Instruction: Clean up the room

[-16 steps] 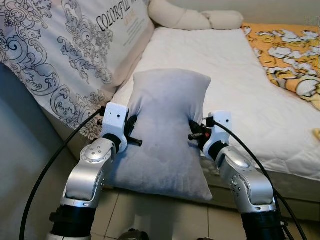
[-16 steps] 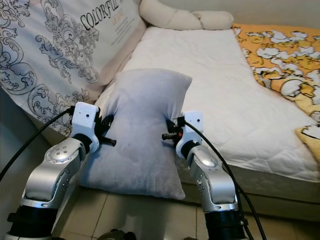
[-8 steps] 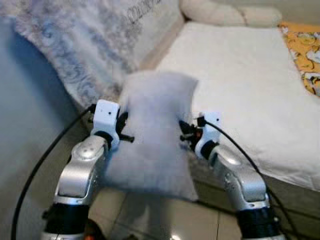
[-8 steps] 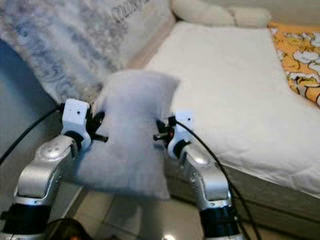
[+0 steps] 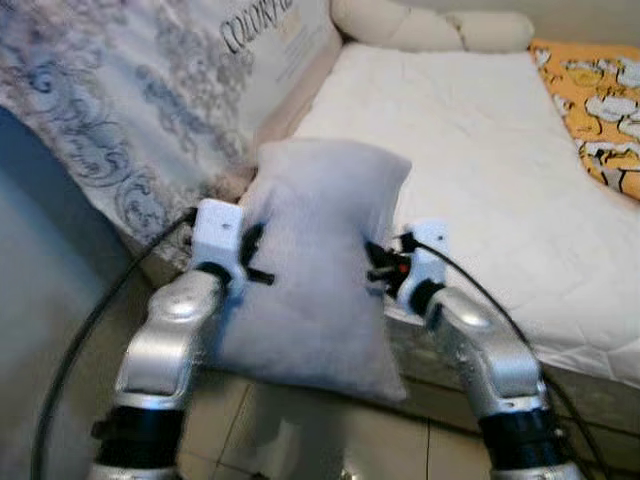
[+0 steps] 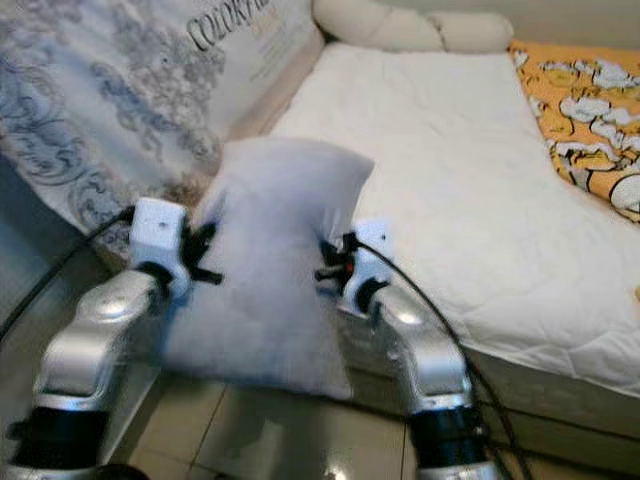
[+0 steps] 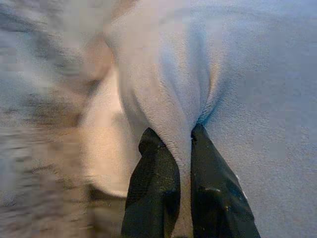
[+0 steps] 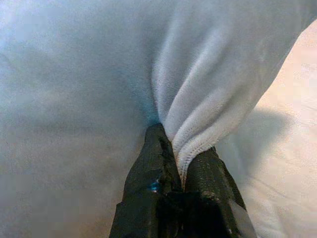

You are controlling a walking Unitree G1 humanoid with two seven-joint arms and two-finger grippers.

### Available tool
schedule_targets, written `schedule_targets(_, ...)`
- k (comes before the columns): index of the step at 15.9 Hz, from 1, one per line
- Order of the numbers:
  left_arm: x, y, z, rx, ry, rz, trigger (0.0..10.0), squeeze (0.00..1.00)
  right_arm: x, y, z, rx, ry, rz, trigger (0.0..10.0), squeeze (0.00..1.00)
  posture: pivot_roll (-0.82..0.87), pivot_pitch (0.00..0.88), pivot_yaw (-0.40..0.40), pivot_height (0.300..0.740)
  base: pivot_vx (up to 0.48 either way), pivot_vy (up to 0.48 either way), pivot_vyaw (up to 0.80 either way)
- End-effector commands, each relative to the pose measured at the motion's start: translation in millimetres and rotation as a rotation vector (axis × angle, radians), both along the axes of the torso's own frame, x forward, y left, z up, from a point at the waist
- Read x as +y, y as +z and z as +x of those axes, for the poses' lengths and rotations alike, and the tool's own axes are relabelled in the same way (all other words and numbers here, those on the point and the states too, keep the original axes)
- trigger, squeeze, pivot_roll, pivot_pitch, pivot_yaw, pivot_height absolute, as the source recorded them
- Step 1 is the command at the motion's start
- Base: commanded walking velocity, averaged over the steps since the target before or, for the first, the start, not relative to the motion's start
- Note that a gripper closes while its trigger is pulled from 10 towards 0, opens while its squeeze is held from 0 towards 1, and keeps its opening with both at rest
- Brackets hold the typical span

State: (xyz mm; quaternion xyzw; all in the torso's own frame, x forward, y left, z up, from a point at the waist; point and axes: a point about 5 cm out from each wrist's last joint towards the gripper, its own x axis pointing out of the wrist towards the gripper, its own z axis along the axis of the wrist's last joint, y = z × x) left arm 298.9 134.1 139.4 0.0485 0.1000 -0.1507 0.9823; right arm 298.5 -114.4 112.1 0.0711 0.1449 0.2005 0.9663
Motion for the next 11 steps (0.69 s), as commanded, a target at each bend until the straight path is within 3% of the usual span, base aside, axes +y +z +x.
schedule_targets(1, 4.9, 7.6, 0.8, -0.036, 0.009, 0.01, 10.0, 0.0, 6.4, 8.2, 1.8, -0.04, 0.023, 0.027, 10.0, 0.0, 0.02, 0.0, 0.029, 0.74, 0.274, 0.0, 0.0)
schedule_targets(9, 7.2, 9.5, 2.6, -0.04, 0.006, 0.015, 10.0, 0.0, 14.2, 6.3, 0.5, -0.04, 0.082, 0.003, 10.0, 0.0, 0.02, 0.0, 0.031, 0.74, 0.283, 0.0, 0.0)
schedule_targets(11, 8.7, 8.9, 1.9, -0.038, 0.008, 0.018, 10.0, 0.0, 15.7, 5.9, 0.0, -0.039, 0.092, 0.002, 10.0, 0.0, 0.03, 0.0, 0.03, 0.74, 0.294, 0.0, 0.49)
